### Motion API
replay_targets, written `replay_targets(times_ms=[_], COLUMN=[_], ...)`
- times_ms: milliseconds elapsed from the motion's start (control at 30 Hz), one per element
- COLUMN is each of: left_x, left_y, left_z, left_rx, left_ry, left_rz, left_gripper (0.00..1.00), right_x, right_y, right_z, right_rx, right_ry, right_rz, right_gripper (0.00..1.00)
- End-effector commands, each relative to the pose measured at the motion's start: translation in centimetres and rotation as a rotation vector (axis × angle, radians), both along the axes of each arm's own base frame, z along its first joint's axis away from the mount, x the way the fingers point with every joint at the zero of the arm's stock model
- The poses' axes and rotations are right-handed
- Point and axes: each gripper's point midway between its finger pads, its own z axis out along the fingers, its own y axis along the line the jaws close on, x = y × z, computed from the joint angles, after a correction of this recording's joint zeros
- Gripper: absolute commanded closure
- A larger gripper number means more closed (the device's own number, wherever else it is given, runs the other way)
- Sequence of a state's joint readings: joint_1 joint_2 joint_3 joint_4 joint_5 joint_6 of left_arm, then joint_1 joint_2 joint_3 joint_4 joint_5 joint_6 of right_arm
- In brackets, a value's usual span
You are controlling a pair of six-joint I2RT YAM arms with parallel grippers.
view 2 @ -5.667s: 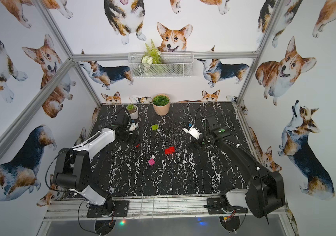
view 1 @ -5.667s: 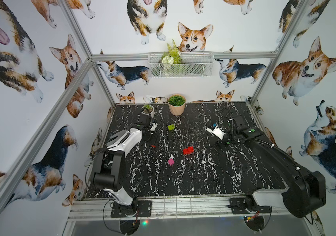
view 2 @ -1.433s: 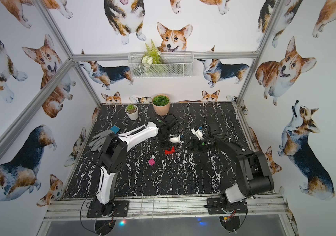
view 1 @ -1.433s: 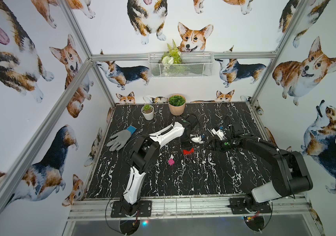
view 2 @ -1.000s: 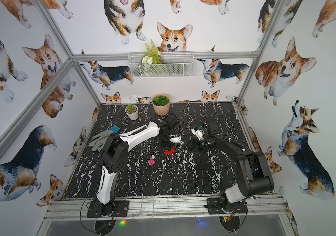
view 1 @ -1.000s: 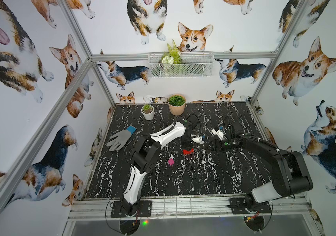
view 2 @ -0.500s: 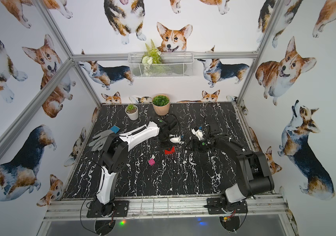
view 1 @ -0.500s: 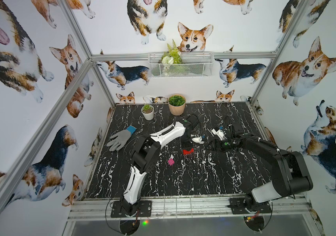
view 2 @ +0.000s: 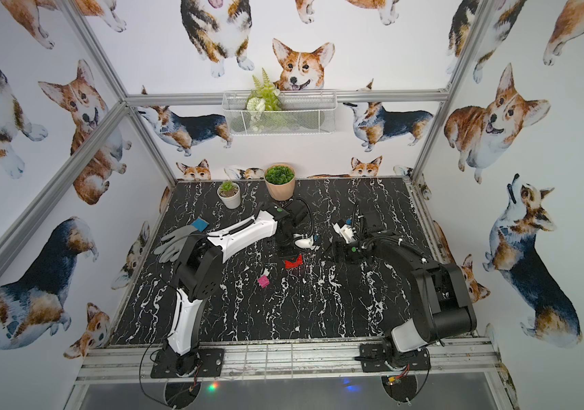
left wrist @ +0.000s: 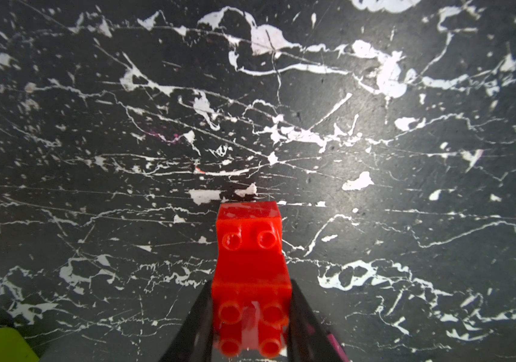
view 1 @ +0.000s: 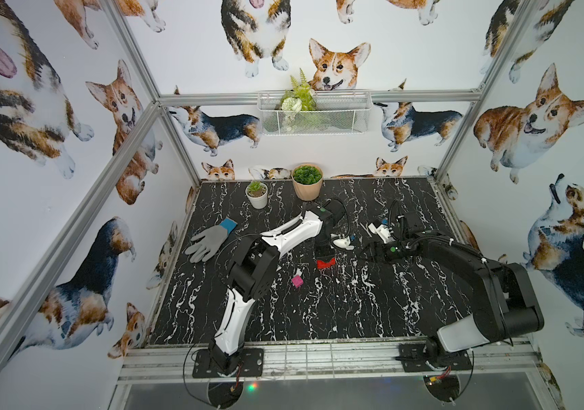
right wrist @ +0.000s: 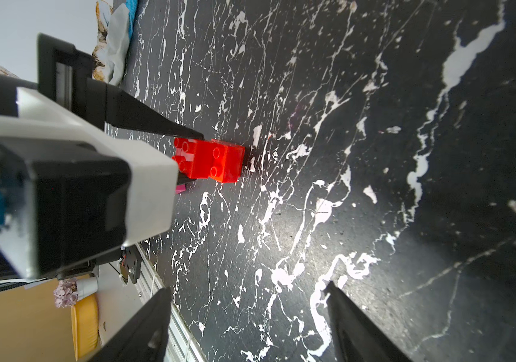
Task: Assemble the letter s with lego
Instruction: Assemble the lego brick with the lego brick.
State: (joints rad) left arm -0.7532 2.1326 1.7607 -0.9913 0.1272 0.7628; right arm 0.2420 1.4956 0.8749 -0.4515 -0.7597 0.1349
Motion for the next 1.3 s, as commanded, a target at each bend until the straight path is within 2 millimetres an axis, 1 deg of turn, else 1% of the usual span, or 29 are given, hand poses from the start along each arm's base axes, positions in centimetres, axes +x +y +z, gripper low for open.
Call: replay_targets(times_ms=[0, 233, 367, 467, 633, 867, 1267], left_x=[-0.8, -1.4, -1.4, -1.3, -1.6, -1.4, -1.7], left_y=[1.4, 2.0, 2.2, 2.4, 1.7, 1.6, 1.5], left_z=[-1.9, -3.0, -3.3, -3.2, -2.4, -1.6, -1.9], left_rx=[0.076, 0.098, 0.108, 0.123, 0.092, 0.100, 0.144], left_ry=[0.038, 0.057, 0.058, 0.051, 0.080, 0.067, 0.058], left_rz=[-0.005, 0.009, 0.013, 0.016, 0.029, 0.033, 0.032], left_gripper=[0.80, 0.82, 0.83, 0.85, 0.86, 0.86, 0.86], right_x=[0.0, -0.2, -0.2, -0.2, -0.2, -0.3, -0.3], right_y=[0.0, -0.1, -0.2, -0.2, -0.2, -0.2, -0.3], right_z=[0.2, 0.0, 0.0, 0.0, 0.0, 0.1, 0.0], right_rx=[-0.003, -0.013, -0.016, -0.013, -0.013, -0.011, -0.020], right_ry=[-0.010, -0.007, -0.007, -0.006, -0.007, -0.009, -0.011], right_rz=[0.015, 0.016, 0.016, 0.015, 0.014, 0.016, 0.014], right_gripper=[0.21, 0.21, 0.21, 0.21, 0.21, 0.21, 0.21])
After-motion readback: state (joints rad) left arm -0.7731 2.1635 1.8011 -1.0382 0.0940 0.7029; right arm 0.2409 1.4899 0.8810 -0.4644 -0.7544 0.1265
